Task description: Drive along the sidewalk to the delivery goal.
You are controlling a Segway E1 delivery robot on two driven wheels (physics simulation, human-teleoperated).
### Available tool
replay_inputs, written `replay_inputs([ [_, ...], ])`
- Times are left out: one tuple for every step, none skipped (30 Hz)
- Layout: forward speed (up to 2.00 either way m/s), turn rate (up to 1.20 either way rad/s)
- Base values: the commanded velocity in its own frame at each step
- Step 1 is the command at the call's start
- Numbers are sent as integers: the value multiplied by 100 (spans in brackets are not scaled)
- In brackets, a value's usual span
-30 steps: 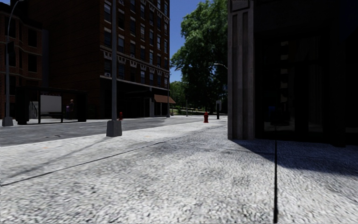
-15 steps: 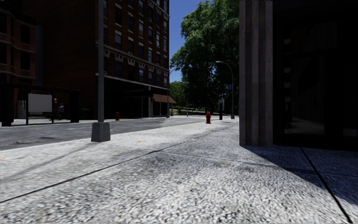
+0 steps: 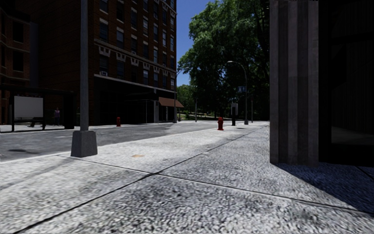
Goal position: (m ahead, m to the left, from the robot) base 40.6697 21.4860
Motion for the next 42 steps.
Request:
replay_inputs([
  [200, 0],
  [200, 0],
  [200, 0],
  [200, 0],
  [200, 0],
  [200, 0],
  [200, 0],
  [200, 0],
  [200, 0],
  [200, 0],
  [200, 0],
  [200, 0],
  [200, 0],
  [200, 0],
  [200, 0],
  [200, 0],
  [200, 0],
  [200, 0],
  [200, -4],
  [200, -11],
  [200, -11],
  [200, -19],
  [200, -22],
  [200, -29],
  [200, -34],
  [200, -34],
  [200, -36],
  [200, -36],
  [200, -38],
  [200, -39],
  [200, -39],
  [200, -44],
  [200, -48],
  [200, -49],
  [200, -49],
  [200, -49],
  [200, -49],
  [200, -49],
  [200, -49],
  [200, -49],
  [200, -49],
  [200, -49],
])
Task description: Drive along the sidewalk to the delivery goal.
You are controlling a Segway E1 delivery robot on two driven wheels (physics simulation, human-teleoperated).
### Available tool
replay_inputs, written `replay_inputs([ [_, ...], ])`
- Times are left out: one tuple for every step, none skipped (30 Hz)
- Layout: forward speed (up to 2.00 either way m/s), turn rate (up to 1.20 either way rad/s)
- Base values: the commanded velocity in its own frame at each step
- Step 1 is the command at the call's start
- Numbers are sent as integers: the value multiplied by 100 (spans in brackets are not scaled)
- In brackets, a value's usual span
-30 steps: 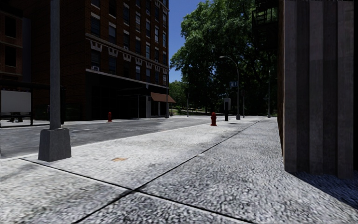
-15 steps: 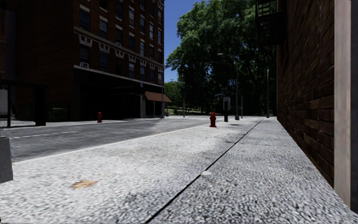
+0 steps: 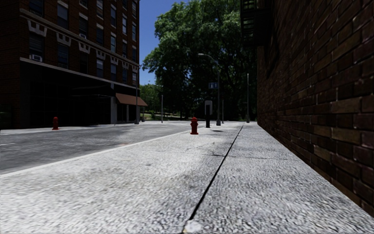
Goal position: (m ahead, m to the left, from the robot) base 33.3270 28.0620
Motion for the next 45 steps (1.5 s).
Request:
replay_inputs([
  [200, -49],
  [200, -49],
  [200, -49],
  [200, -49],
  [200, -49],
  [200, -49],
  [200, -49],
  [200, -49],
  [200, -49],
  [200, -49],
  [200, -49],
  [200, -49],
  [200, -49],
  [200, -49],
  [200, -49],
  [200, -49],
  [200, -49],
  [200, -49],
  [200, -49],
  [200, -46],
  [200, -39],
  [200, -33],
  [200, -33],
  [200, 0],
  [200, 0],
  [200, 0],
  [200, 0],
  [200, 0],
  [200, 0],
  [200, 0],
  [200, 0],
  [200, 0],
  [200, 0],
  [200, 0],
  [200, 0],
  [200, 0],
  [200, 0],
  [200, 0],
  [200, 0],
  [200, 0],
  [200, 0],
  [200, 0],
  [200, 0],
  [200, 0],
  [200, 0],
])
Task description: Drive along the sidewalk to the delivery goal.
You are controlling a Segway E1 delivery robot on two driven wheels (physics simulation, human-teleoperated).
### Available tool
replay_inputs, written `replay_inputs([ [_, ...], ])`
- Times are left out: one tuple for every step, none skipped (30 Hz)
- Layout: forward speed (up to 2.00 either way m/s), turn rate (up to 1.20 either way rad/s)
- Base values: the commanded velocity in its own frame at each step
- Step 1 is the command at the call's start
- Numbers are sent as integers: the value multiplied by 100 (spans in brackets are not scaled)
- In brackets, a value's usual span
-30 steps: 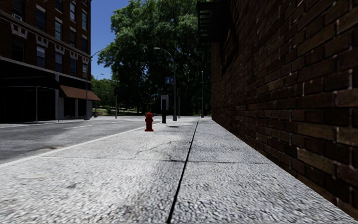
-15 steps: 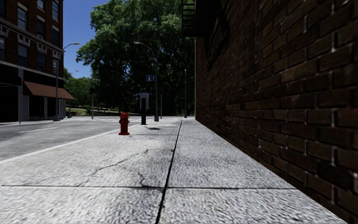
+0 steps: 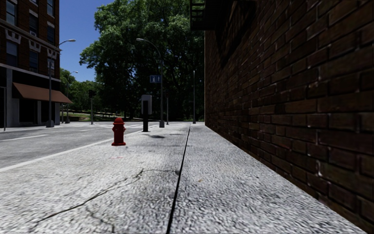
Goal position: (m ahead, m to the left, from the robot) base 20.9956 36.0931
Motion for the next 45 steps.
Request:
replay_inputs([
  [200, 0],
  [200, 0],
  [200, 0],
  [200, 0],
  [200, 0],
  [200, 0],
  [200, 0],
  [200, 0],
  [200, 0],
  [200, 0],
  [200, 0],
  [200, 0],
  [200, 0],
  [200, 0],
  [200, 0],
  [200, 0],
  [200, 0],
  [200, 0],
  [200, 0],
  [200, 0],
  [200, 0],
  [200, 0],
  [200, 0],
  [200, 0],
  [200, 0],
  [200, 0],
  [200, 0],
  [200, 0],
  [200, 0],
  [200, 0],
  [200, 0],
  [200, 0],
  [200, 0],
  [200, 0],
  [200, 0],
  [200, 0],
  [200, 0],
  [200, 0],
  [200, 0],
  [200, 0],
  [200, 0],
  [200, 0],
  [200, 0],
  [200, 0],
  [200, 0],
])
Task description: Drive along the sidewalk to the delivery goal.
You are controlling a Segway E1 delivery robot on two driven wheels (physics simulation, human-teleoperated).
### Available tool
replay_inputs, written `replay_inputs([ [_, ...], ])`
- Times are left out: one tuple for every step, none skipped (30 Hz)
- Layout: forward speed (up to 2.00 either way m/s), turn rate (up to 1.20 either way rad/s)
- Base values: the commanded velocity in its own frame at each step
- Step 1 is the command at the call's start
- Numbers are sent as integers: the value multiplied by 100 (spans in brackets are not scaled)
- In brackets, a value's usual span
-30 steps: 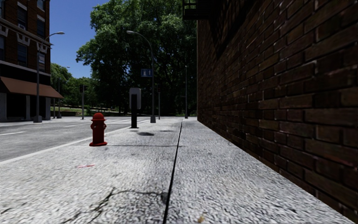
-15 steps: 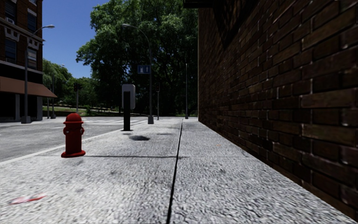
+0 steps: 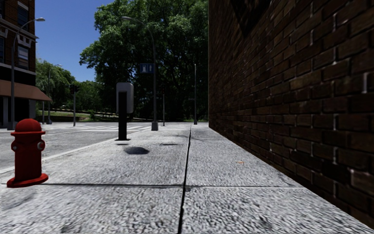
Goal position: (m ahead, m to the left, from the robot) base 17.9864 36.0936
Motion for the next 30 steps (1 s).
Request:
replay_inputs([
  [200, 0],
  [200, 0],
  [200, 0],
  [200, 0],
  [200, 0],
  [200, 0],
  [200, 0],
  [200, 0],
  [200, 0],
  [200, 0],
  [200, 0],
  [200, 0],
  [200, 0],
  [200, 0],
  [200, 0],
  [200, 0],
  [200, 0],
  [200, 0],
  [200, 0],
  [200, 0],
  [200, 0],
  [200, 0],
  [200, 0],
  [200, 0],
  [200, 0],
  [200, 0],
  [200, 0],
  [200, 0],
  [200, 0],
  [200, 0],
])
